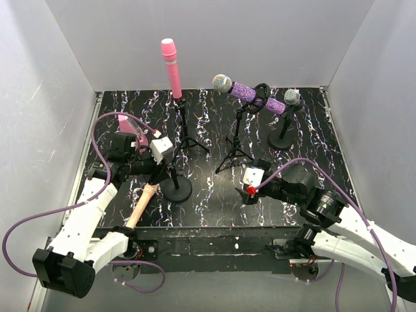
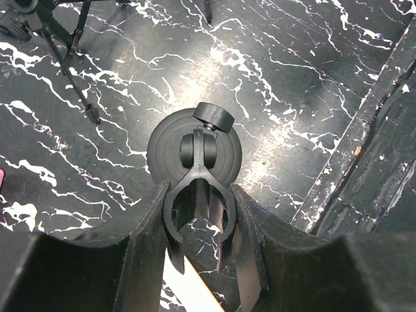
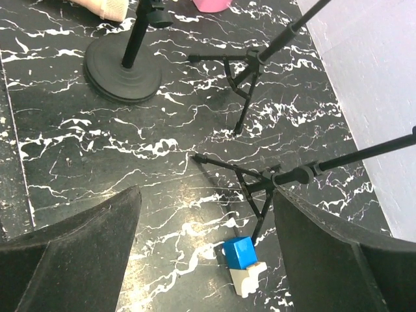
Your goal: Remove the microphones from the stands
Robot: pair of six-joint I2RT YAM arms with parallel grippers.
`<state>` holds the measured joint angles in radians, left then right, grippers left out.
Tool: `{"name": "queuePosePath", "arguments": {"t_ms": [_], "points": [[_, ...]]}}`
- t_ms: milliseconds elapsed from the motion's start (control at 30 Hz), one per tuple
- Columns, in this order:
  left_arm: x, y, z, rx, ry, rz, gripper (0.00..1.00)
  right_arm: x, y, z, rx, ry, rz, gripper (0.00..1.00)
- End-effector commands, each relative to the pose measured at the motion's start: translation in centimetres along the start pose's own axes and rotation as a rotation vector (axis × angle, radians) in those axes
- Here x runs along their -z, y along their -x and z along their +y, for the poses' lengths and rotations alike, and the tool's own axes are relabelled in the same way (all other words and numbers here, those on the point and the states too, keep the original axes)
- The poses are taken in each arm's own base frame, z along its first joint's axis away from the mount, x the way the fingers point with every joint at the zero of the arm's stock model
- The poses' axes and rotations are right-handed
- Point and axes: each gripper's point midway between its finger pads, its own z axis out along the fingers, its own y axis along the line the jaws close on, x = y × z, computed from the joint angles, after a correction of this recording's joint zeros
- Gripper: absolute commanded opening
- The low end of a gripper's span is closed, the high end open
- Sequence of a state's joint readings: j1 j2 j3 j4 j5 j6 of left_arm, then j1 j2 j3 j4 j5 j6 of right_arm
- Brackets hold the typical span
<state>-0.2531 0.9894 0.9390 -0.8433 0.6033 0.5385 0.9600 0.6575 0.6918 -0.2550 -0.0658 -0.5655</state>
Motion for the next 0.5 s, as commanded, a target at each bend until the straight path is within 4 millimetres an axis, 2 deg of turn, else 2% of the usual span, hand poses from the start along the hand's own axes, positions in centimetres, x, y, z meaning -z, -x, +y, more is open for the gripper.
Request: {"name": "queuePosePath", "arguments": {"t_ms": [0, 233, 467], "points": [[0.6, -1.1, 2.8, 0.044, 0.182, 0.058, 0.0, 0.6, 1.8, -2.1, -0.019, -0.064, -0.029, 0.89], [2.8, -0.7, 7.0, 0.088, 0.458, 0.062, 0.0, 0.6, 1.5, -3.0, -0.05, -0.096, -0.018, 0.89], [3.2, -1.5, 9.7, 0.098, 0.599, 0.089, 0.0, 0.7, 1.6, -3.1, -0.085, -0.101, -0.019, 0.89]]}}
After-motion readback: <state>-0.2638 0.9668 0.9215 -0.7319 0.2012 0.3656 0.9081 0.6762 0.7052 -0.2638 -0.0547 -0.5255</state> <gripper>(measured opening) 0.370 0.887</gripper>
